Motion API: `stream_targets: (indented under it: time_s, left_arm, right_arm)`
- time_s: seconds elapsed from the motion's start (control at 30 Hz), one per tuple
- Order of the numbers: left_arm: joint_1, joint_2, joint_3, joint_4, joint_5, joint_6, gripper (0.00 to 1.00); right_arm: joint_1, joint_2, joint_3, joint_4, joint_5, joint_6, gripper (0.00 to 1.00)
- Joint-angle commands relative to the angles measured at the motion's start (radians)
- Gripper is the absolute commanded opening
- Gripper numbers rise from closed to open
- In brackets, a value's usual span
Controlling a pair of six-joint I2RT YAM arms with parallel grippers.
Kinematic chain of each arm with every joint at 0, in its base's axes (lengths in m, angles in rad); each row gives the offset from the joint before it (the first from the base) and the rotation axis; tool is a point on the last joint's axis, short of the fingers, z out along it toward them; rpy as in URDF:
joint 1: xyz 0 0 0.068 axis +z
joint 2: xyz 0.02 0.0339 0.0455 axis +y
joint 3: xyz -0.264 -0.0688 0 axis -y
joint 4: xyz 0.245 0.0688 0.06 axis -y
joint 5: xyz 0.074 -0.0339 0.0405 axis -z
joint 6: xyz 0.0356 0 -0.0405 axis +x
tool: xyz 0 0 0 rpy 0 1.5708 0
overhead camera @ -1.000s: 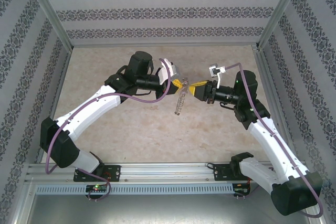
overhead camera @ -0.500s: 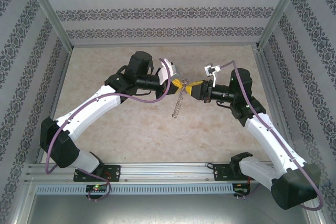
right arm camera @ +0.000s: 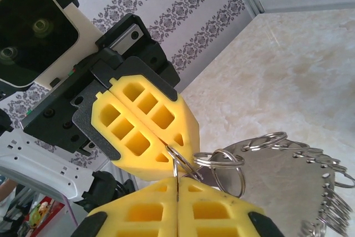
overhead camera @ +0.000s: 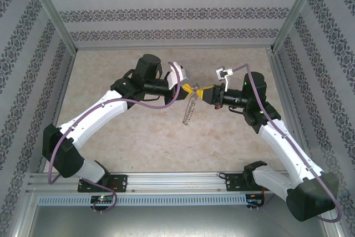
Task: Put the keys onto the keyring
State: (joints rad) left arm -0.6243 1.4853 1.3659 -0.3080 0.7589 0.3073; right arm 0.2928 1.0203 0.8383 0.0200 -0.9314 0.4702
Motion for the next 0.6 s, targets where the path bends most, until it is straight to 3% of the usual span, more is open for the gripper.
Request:
stream_targets:
  time_s: [0.0,0.2,0.57]
  left_arm:
    - [0.003,-0.005,0.019,0.021,0.036,0.008,0.00]
    - [0.002,-0.009,0.015,0.031,0.029,0.006,0.00]
    - [0.003,-0.016,0.012,0.036,0.021,0.006,0.00]
  right_arm:
    - [0.010,-0.002,0.030,0.037,0.009,-0.005,0.06]
    - [0.005,-0.012,0.024,0.013,0.015,-0.015,0.00]
    - [-0.016,-0.039,-0.018,-0.009,0.019,-0.014,0.00]
